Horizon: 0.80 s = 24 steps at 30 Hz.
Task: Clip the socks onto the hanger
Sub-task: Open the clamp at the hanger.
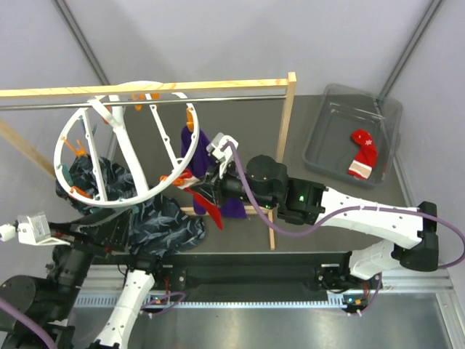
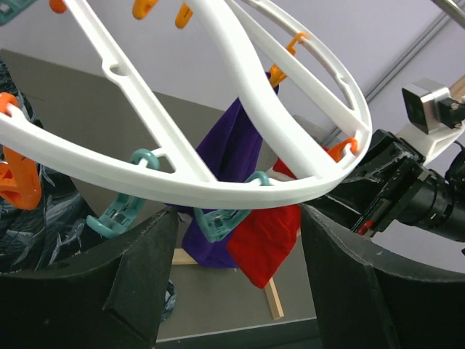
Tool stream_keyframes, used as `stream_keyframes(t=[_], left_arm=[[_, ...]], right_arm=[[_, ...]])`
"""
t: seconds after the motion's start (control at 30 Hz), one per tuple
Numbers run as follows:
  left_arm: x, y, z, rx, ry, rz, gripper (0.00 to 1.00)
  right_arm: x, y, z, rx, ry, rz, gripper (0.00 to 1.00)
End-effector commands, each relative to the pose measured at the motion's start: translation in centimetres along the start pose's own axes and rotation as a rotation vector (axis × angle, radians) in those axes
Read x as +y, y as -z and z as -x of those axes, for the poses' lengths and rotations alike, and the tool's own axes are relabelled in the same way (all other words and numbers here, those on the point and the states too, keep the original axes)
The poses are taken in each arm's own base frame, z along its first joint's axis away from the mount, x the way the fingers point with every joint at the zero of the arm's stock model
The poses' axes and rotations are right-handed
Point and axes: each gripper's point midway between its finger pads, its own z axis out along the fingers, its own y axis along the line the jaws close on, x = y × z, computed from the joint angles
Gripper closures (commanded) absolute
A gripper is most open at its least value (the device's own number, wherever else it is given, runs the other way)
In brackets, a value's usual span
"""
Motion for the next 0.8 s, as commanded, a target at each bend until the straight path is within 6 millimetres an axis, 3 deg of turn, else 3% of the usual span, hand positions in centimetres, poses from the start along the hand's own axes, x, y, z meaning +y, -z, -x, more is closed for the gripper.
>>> stream_keyframes(t=[0.0, 0.13, 0.5, 0.77], left_arm=[[0.5, -1.1, -0.6, 0.029, 0.052, 0.036, 0.28], [0.7, -2.1, -1.2, 0.050, 0.091, 0.045, 0.30], [1.4, -4.2, -1.6, 0.081, 0.130, 0.093, 0.48], [2.2, -3.9, -1.7, 0.079, 0.109, 0.127, 0.55]], right_arm=[[0.1, 1.4, 3.0, -0.084, 0.012, 0.036, 0.86], [0.5, 2.1, 3.6, -0.110, 0.010, 0.064, 0.86], [0.4, 2.6, 3.4, -0.118, -0.008, 0.077, 0.87], [1.1, 2.2, 3.7, -0.115, -0.020, 0.108, 0.87]])
